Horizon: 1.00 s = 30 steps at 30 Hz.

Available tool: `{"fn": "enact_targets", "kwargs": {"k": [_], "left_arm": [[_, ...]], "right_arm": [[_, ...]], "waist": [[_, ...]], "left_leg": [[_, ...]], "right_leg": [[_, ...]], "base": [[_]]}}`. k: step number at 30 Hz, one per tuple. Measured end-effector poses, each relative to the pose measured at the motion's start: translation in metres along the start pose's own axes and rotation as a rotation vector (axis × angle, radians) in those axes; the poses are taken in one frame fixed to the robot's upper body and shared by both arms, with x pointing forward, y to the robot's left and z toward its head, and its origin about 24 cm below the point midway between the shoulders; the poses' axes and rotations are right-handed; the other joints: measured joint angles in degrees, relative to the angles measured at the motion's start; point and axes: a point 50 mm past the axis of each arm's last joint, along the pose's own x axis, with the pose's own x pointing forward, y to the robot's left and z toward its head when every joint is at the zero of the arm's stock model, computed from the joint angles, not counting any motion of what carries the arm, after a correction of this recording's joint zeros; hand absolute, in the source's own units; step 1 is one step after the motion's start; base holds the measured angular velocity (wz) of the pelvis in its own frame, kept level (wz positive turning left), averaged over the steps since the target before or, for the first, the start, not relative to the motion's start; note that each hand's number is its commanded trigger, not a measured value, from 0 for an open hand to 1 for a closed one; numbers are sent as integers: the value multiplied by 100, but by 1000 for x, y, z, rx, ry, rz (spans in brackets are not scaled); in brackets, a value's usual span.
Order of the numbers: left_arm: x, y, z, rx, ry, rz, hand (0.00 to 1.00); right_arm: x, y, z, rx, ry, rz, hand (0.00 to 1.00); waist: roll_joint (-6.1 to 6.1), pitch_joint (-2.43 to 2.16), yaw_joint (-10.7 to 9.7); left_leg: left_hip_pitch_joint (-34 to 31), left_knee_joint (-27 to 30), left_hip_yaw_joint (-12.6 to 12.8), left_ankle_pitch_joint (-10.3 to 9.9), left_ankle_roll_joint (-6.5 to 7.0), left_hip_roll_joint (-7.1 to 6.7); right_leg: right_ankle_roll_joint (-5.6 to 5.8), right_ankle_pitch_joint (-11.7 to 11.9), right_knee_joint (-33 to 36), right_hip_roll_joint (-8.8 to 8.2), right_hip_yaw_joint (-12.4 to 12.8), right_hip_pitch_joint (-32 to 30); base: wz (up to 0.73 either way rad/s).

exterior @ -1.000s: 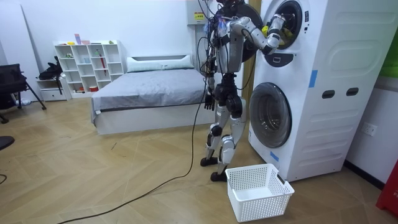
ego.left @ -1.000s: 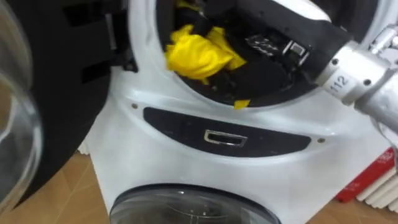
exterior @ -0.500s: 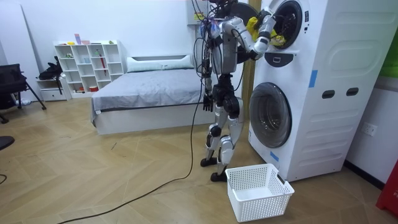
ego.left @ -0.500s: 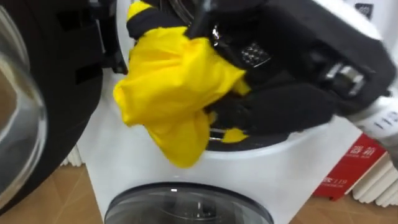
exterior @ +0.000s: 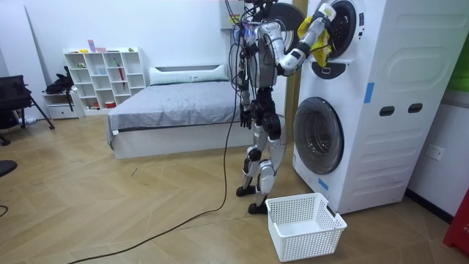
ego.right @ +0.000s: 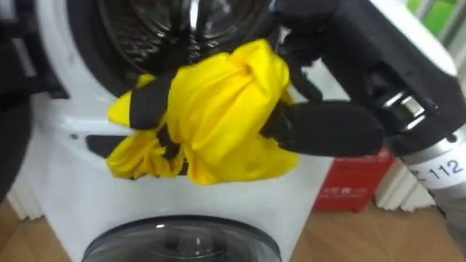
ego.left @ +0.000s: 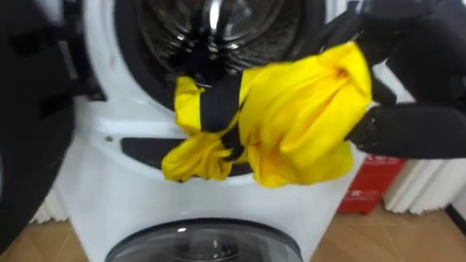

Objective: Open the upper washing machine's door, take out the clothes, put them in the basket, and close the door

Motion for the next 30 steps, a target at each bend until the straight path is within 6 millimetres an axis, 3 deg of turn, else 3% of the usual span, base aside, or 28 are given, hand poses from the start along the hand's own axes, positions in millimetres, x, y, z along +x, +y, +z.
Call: {"fn": "enact_targets", "kwargs": {"k": [4,10,14,18,20,21,24,27,28,30], "left_arm": [[1,-2,10,8,-25,-6,0],[4,-5,28,21,-59,-15,0],[5,-6,41,47,-92,-24,0],[5,-12,56,88,-134,-40,0],[4,-16,64,122,-152,-51,0],[4,-18,71,144,-170,-58,0],[3,-24,91,176,-227,-70,0],[0,-32,101,212,-265,-104,0],[-1,-35,101,227,-271,-121,0],[-2,-38,101,207,-276,-135,0]], "right_arm": [[-9,-7,-1,-24,33,-45,100],[-24,-7,-9,-11,118,-71,100],[-29,-11,-22,15,176,-93,100],[-45,-11,-41,118,278,-117,100],[-50,-11,-53,162,318,-144,100],[-55,-8,-62,197,351,-157,100],[-71,2,-93,300,462,-215,100],[-92,17,-123,367,607,-281,100],[-103,28,-135,391,680,-296,100],[-120,45,-152,418,801,-300,100]], "waist": [[-100,39,-229],[-111,59,-430],[-80,74,-602],[29,116,-662],[120,105,-726],[179,93,-744],[303,115,-765],[559,117,-807],[660,98,-837],[761,80,-872]], "left_leg": [[66,-2,342,-5,-6,21],[36,-8,1040,-101,-81,164],[33,0,1344,-131,-113,202],[98,3,1670,-189,-145,275],[43,34,1767,-234,-160,298],[-9,57,1828,-242,-160,302],[-153,191,2007,-305,-157,325],[-323,250,2177,-329,-145,327],[-379,249,2185,-329,-145,318],[-472,249,2227,-329,-145,298]], "right_leg": [[9,16,31,52,310,-77],[-25,193,71,255,842,-328],[-42,225,202,358,1181,-518],[-71,307,205,511,1514,-630],[-70,328,220,564,1625,-744],[-64,340,280,583,1698,-830],[-48,352,426,632,1865,-1045],[-21,379,503,674,2030,-1265],[-22,381,544,699,2097,-1359],[-20,380,645,742,2224,-1538]], "base": [[-38],[-58],[-50],[-46],[-39],[-33],[-34],[-34],[-35],[-38]]}}
